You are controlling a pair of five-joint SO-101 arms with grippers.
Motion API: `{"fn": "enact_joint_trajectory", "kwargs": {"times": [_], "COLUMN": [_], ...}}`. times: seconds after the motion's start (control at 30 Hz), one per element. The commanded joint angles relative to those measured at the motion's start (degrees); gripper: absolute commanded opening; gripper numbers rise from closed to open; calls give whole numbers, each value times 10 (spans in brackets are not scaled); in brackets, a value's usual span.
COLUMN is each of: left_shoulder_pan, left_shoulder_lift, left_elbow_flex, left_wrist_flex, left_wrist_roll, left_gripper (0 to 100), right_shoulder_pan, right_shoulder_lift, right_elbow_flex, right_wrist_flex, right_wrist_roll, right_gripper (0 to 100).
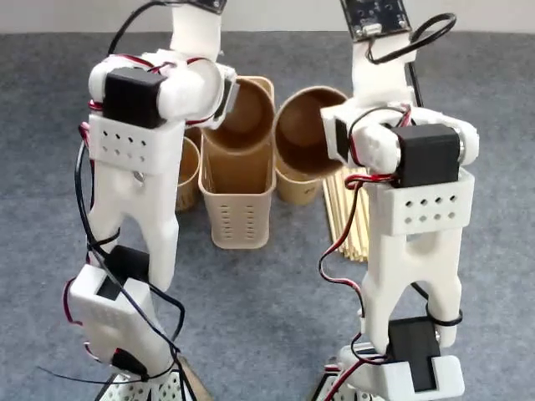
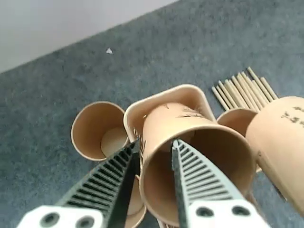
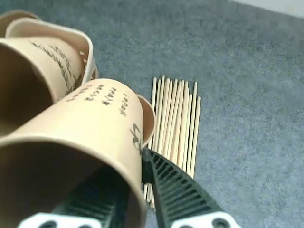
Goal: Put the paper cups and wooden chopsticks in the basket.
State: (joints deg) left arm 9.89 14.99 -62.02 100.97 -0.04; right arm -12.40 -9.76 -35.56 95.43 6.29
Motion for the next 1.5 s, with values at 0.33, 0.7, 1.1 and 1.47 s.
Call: {"fn": "enact_joint_trajectory", "kwargs": {"times": [0.33,0.7,1.1,1.47], "left_shoulder_pan": [-47,-153,-190,-206], "left_shoulder_lift": [-12,-7,-4,-4], "left_elbow_flex": [-28,-109,-109,64], "left_wrist_flex": [-155,-150,-103,-55], "left_wrist_roll": [2,4,3,2], "left_gripper": [141,141,141,141], "right_shoulder_pan": [-70,-125,-124,-124], "right_shoulder_lift": [0,113,256,255], "right_elbow_flex": [-138,-111,-176,-361], "right_wrist_flex": [-48,-65,-88,-30], "right_wrist_roll": [-18,-18,-17,-18], "right_gripper": [5,5,11,348]}}
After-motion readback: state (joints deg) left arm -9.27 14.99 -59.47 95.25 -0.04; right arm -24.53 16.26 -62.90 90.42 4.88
